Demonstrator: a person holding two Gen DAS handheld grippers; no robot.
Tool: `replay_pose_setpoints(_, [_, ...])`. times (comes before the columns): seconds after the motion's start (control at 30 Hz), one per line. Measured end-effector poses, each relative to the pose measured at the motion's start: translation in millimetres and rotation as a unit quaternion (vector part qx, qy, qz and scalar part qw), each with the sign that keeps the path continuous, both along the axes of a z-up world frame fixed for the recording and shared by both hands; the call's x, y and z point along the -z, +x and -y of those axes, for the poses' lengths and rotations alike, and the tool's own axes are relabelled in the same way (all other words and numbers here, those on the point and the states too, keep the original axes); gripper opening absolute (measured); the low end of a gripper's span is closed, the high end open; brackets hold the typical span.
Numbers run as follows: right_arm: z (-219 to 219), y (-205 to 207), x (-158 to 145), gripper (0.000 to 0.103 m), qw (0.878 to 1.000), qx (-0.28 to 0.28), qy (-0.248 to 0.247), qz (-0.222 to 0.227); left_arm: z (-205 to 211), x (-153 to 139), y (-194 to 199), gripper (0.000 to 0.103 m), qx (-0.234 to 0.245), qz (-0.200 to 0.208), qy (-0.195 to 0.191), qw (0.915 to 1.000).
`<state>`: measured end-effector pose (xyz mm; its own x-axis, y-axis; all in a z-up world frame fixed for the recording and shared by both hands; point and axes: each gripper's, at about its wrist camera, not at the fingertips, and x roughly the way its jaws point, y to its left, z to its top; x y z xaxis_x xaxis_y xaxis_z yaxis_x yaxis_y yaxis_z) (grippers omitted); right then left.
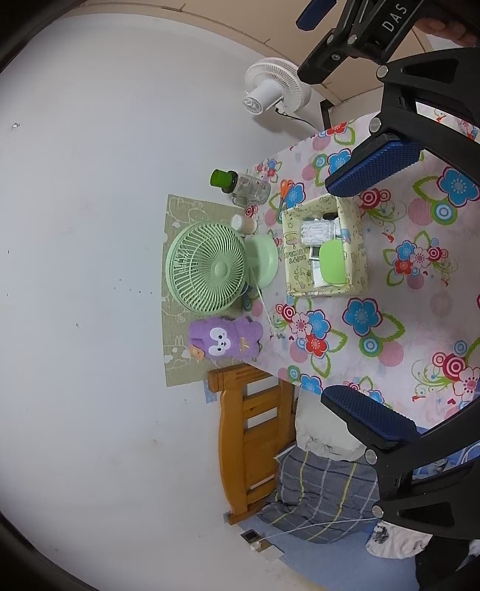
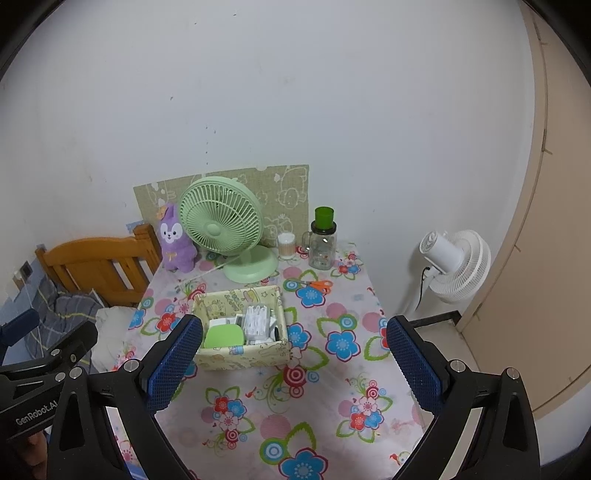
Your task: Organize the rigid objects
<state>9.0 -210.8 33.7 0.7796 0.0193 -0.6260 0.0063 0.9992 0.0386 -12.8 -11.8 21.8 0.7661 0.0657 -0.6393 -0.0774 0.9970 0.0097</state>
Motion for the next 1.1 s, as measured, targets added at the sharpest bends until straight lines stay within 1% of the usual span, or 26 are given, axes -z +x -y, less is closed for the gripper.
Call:
replay_pose_setpoints(0.57, [-2.9, 3.3, -2.0, 0.101, 1.000, -0.006, -0.001, 0.002, -4.8, 0.9, 3.7, 0.103, -0.007, 0.001, -0.002, 1.0000])
replay_pose_setpoints(0.83, [-1.7, 6.9, -0.2, 0.101, 1.000, 0.000, 0.003, -0.007, -0.8, -2.2, 4.0, 0.103, 0.005, 0.003, -0.004, 1.0000])
replay_pose_setpoints(1.1, [-3.0, 5.6, -0.6, 0.101, 1.000, 0.004, -0.001, 0.002, 2.0, -2.6, 6.4, 0.103, 0.011, 0.005, -0.001, 0.9999])
